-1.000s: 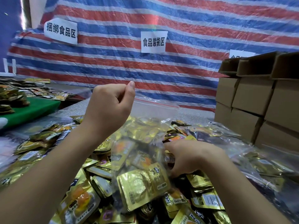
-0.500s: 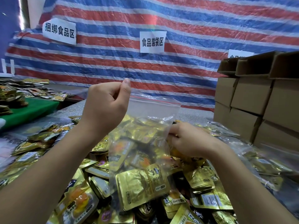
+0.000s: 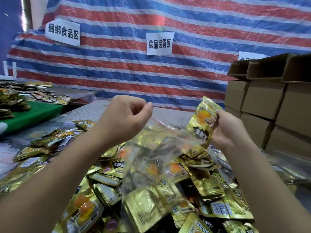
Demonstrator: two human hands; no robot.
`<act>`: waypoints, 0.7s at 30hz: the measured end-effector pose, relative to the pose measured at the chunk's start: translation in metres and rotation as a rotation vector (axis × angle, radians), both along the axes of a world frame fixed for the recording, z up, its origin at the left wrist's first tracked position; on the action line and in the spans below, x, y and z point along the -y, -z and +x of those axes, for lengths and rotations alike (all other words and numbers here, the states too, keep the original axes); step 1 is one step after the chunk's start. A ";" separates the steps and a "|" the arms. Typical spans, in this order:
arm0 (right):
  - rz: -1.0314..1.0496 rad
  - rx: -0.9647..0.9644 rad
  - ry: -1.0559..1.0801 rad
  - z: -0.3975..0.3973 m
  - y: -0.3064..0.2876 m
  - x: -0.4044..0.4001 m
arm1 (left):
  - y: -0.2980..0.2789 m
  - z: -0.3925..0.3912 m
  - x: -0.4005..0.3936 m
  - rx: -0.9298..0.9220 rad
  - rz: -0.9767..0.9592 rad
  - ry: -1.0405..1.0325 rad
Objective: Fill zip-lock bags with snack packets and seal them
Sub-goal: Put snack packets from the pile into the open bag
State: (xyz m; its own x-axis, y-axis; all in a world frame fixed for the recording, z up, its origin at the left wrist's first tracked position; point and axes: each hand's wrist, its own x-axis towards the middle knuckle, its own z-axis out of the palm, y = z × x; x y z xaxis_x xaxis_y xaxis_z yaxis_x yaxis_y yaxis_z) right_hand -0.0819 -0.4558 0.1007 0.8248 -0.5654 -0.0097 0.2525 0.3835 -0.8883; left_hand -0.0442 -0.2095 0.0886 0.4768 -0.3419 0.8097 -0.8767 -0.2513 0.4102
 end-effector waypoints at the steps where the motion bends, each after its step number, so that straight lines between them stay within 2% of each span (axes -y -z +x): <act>1: 0.028 0.025 0.000 -0.001 -0.004 0.001 | 0.001 -0.002 0.001 -0.007 0.037 0.012; 6: 0.091 0.082 0.061 -0.010 -0.016 0.001 | 0.006 -0.005 0.007 -0.032 0.164 0.026; 13: 0.119 0.293 0.079 -0.027 -0.026 -0.031 | 0.012 -0.009 0.016 -0.030 0.234 -0.008; 17: 0.012 0.419 0.070 -0.034 -0.021 -0.057 | 0.011 -0.010 0.018 -0.041 0.188 -0.037; 21: -0.328 0.573 0.224 -0.036 -0.011 -0.078 | 0.008 -0.012 0.017 -0.081 0.140 -0.052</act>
State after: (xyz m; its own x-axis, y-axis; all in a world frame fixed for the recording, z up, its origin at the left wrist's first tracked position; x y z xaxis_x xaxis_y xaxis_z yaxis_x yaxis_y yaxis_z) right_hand -0.1179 -0.3777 0.1117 0.5117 -0.6221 0.5925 0.7578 0.0019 -0.6525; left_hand -0.0559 -0.2263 0.0809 0.5589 -0.4219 0.7139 -0.8264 -0.3550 0.4372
